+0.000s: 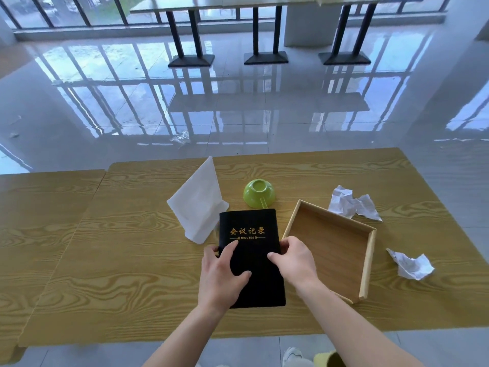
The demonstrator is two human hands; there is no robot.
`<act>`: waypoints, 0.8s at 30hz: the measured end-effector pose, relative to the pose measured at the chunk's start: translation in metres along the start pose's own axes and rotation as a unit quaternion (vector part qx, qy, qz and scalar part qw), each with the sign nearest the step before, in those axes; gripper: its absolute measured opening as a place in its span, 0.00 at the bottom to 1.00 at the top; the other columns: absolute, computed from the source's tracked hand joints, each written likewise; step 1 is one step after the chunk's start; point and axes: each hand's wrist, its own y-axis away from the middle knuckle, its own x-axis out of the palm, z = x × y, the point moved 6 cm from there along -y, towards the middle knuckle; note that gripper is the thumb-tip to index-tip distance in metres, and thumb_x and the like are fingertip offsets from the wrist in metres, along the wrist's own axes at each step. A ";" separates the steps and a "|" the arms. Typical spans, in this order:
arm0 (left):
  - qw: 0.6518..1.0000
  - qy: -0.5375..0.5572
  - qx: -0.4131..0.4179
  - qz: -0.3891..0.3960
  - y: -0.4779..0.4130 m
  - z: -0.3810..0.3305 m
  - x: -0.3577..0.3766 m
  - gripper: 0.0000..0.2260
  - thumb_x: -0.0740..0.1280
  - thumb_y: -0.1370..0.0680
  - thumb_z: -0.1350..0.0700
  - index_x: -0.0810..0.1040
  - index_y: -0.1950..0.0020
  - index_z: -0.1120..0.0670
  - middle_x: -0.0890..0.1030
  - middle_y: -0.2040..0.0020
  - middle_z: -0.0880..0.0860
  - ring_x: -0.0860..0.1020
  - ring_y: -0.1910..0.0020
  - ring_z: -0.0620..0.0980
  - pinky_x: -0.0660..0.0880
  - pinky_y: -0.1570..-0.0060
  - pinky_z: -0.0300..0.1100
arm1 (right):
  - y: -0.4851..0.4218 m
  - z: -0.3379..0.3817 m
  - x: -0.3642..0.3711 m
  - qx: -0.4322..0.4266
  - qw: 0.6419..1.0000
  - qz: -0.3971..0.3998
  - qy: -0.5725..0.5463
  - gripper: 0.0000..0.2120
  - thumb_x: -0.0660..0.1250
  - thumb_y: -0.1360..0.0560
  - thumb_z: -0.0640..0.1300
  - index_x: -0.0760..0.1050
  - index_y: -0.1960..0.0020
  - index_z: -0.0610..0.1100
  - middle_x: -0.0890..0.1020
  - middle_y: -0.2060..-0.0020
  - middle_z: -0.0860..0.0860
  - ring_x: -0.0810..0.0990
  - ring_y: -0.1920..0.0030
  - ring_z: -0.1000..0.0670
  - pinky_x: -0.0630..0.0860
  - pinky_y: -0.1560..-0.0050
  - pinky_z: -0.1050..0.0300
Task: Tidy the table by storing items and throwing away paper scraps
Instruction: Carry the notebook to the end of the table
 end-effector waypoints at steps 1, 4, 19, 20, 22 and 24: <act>1.000 -0.002 0.005 -0.001 -0.004 -0.008 0.003 0.34 0.75 0.31 0.46 0.66 0.27 0.41 0.64 0.37 0.50 0.66 0.32 0.51 0.73 0.36 0.48 | -0.004 -0.001 -0.008 -0.002 1.000 -0.005 -0.002 0.12 0.73 0.28 0.49 0.75 0.47 0.49 0.80 0.54 0.54 0.79 0.53 0.52 0.77 0.52 0.55; 1.000 -0.008 0.015 -0.002 -0.015 -0.034 0.013 0.35 0.75 0.31 0.47 0.66 0.27 0.41 0.64 0.38 0.50 0.67 0.34 0.51 0.74 0.38 0.48 | -0.015 -0.007 -0.033 -0.006 1.000 -0.014 -0.005 0.12 0.73 0.28 0.49 0.75 0.48 0.48 0.81 0.55 0.55 0.79 0.53 0.52 0.78 0.51 0.53; 0.987 -0.053 0.121 0.091 -0.070 -0.131 0.071 0.35 0.73 0.29 0.45 0.63 0.24 0.43 0.64 0.35 0.54 0.65 0.35 0.54 0.69 0.37 0.45 | -0.035 -0.046 -0.122 0.078 0.987 -0.123 -0.071 0.14 0.73 0.27 0.48 0.75 0.44 0.48 0.80 0.54 0.55 0.79 0.52 0.53 0.78 0.50 0.56; 0.984 -0.059 0.132 0.101 -0.074 -0.135 0.076 0.35 0.72 0.29 0.45 0.62 0.24 0.43 0.64 0.34 0.55 0.65 0.34 0.54 0.69 0.36 0.46 | -0.033 -0.048 -0.126 0.088 0.984 -0.136 -0.078 0.14 0.73 0.27 0.48 0.75 0.44 0.48 0.80 0.54 0.55 0.79 0.52 0.53 0.78 0.51 0.56; 0.978 -0.070 0.158 0.115 -0.080 -0.147 0.084 0.35 0.72 0.28 0.45 0.61 0.24 0.43 0.64 0.35 0.55 0.64 0.35 0.54 0.69 0.37 0.47 | -0.030 -0.053 -0.134 0.107 0.978 -0.162 -0.080 0.14 0.73 0.28 0.48 0.75 0.44 0.48 0.80 0.54 0.55 0.80 0.52 0.53 0.77 0.52 0.57; 0.970 -0.079 0.187 0.131 -0.082 -0.163 0.093 0.35 0.71 0.28 0.45 0.61 0.24 0.43 0.64 0.36 0.55 0.64 0.37 0.54 0.68 0.38 0.47 | -0.028 -0.062 -0.147 0.127 0.972 -0.182 -0.076 0.14 0.73 0.28 0.48 0.76 0.45 0.47 0.81 0.54 0.54 0.80 0.52 0.52 0.77 0.52 0.57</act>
